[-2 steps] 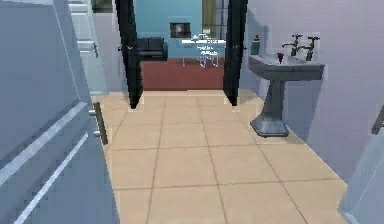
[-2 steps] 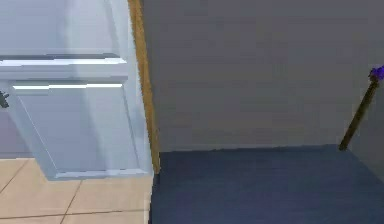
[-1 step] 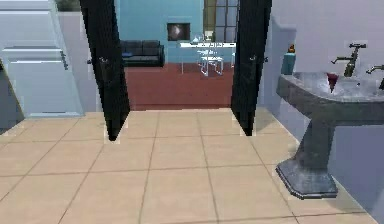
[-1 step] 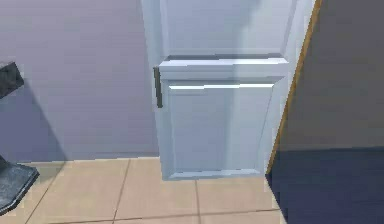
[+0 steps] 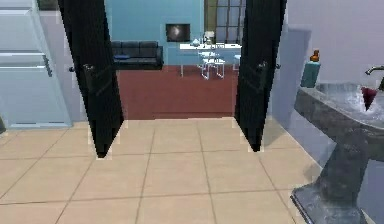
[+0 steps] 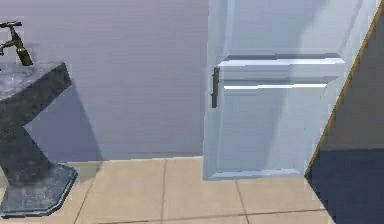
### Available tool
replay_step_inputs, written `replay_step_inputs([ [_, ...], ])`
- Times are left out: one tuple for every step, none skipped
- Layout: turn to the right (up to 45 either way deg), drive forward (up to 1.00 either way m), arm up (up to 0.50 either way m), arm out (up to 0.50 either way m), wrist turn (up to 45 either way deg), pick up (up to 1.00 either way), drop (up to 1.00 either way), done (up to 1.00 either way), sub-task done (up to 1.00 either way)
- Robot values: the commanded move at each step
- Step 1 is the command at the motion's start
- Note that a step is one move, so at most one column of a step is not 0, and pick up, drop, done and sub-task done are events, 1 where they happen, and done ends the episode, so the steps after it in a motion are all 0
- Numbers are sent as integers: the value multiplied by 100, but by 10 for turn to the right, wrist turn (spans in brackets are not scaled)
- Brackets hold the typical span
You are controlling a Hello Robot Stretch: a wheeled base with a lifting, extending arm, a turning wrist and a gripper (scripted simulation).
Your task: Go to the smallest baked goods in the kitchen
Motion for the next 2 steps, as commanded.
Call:
replay_step_inputs([
  [-360,0,0,0,0,0,0,0,0],
  [0,10,0,0,0,0,0,0,0],
])
